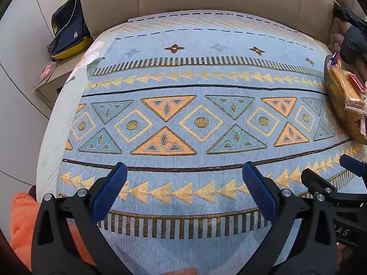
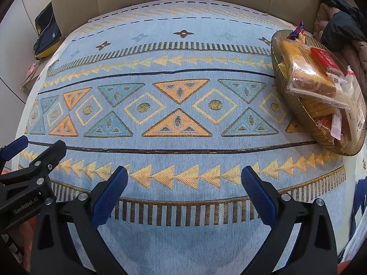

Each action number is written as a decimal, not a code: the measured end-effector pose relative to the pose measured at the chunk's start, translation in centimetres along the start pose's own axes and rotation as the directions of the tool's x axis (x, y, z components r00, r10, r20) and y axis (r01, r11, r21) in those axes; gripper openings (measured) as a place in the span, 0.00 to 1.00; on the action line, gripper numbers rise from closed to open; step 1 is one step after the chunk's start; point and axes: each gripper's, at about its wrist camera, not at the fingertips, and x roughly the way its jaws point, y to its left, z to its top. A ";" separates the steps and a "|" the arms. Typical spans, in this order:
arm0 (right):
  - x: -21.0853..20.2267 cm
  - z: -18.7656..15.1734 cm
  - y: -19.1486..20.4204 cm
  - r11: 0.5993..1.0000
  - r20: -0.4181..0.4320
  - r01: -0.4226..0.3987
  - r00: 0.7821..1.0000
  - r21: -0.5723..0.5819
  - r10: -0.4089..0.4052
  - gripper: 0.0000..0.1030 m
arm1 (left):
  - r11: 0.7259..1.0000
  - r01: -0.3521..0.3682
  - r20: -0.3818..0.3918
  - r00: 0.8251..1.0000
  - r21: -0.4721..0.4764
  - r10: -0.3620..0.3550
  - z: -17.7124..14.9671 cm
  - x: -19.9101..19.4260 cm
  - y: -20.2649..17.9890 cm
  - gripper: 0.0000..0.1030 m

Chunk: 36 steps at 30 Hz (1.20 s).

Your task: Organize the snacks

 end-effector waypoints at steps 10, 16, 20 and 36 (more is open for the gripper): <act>0.5 0.2 -0.2 1.000 -0.006 0.009 1.000 0.004 -0.009 0.95 | 0.998 -0.051 0.003 0.999 0.032 0.051 -0.5 0.3 -0.4 0.97; 0.2 0.5 -0.9 0.999 0.004 0.014 1.000 0.030 -0.014 0.95 | 0.994 -0.085 0.004 0.996 0.070 0.085 -0.8 -2.0 -1.3 0.97; -0.9 0.7 -1.9 0.997 0.025 -0.007 1.000 0.072 0.005 0.95 | 0.991 -0.111 0.064 0.992 0.071 0.107 0.5 -6.0 -1.5 0.97; -0.2 0.3 -5.0 0.966 -0.013 -0.049 0.998 0.254 0.054 0.95 | 0.988 -0.143 0.005 0.990 -0.059 0.143 1.3 1.4 0.1 0.97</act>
